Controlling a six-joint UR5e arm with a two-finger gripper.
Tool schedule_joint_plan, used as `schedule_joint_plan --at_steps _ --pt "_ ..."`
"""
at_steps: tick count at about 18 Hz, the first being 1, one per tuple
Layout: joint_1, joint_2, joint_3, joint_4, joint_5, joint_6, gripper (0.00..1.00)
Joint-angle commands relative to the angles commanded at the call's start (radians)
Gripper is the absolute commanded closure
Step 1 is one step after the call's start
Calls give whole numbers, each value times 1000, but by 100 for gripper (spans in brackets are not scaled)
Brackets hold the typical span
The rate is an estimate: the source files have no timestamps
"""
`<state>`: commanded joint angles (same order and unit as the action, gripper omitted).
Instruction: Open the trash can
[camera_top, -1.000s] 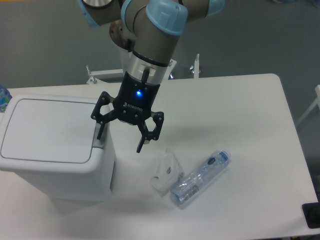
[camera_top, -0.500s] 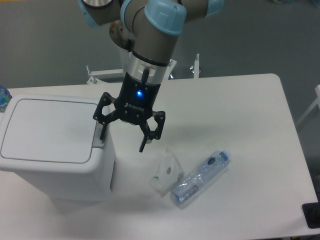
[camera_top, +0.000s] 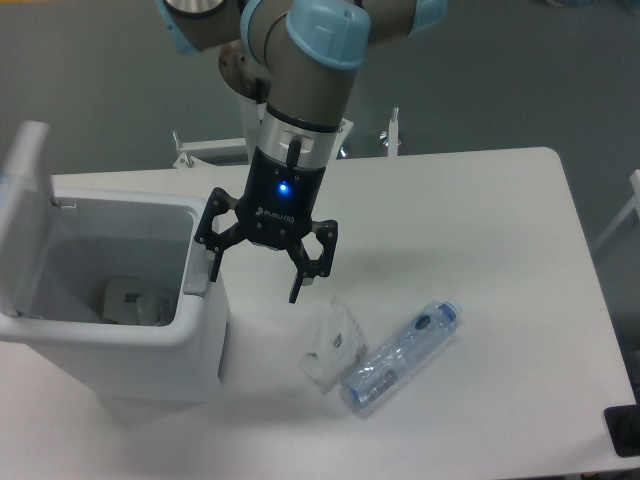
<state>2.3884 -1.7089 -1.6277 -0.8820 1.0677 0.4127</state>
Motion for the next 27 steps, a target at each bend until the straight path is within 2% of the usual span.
schedule_joint_plan --at_steps 4,9,11,16,18,22,25,27 --pt "6 -11 48 0 3 17 0" --pt "40 -66 94 9 14 49 0" --pt "87 -84 86 8 67 106 0" --pt "127 -159 89 3 221 212 0" --pt "153 -201 88 3 343 348 0" --pt "187 -229 80 -9 383 537 0" --pt "195 -230 31 -8 434 586 0" --pt "190 -233 22 -8 491 595 0"
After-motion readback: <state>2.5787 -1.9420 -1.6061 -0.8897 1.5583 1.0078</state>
